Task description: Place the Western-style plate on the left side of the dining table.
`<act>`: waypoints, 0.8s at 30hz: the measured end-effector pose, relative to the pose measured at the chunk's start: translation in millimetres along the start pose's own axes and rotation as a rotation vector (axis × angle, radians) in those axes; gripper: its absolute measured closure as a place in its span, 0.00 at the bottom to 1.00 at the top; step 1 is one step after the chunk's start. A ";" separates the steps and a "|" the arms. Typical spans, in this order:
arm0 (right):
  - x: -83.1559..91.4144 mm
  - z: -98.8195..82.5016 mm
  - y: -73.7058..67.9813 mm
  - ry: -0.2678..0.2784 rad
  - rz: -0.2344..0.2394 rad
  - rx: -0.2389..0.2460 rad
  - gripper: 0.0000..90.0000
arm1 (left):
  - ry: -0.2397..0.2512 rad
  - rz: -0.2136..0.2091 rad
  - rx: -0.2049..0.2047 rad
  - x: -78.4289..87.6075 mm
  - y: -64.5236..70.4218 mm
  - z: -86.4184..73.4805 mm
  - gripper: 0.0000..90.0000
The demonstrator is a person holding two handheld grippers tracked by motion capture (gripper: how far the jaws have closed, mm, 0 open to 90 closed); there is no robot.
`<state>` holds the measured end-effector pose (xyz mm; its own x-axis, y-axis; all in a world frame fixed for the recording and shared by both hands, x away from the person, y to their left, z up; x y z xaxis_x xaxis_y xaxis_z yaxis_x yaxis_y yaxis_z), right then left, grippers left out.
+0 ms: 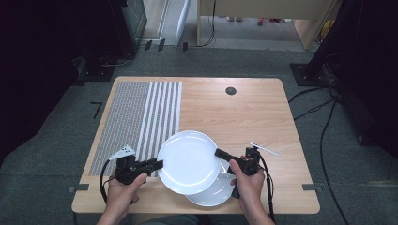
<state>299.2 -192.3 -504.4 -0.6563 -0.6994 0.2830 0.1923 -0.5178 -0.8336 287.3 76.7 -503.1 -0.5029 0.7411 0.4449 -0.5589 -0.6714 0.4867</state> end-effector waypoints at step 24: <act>-93.2 12.5 -40.0 -0.051 0.004 -0.049 0.98 | 0.058 0.104 0.090 30.9 -69.9 42.2 0.80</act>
<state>361.9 -112.6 -491.6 -0.6173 -0.7265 0.3020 0.1585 -0.4908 -0.8567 338.7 146.3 -491.7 -0.5937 0.6645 0.4538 -0.4413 -0.7405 0.5069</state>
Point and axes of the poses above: each handheld gripper's, and its own axes: x roughly backward along the jaws, z roughly out of its top, y roughly to its right, the point moved 8 cm from there along -x, roughly forward along the jaws, and after that the axes turned 4 degrees about y, right-handed, at the moved point
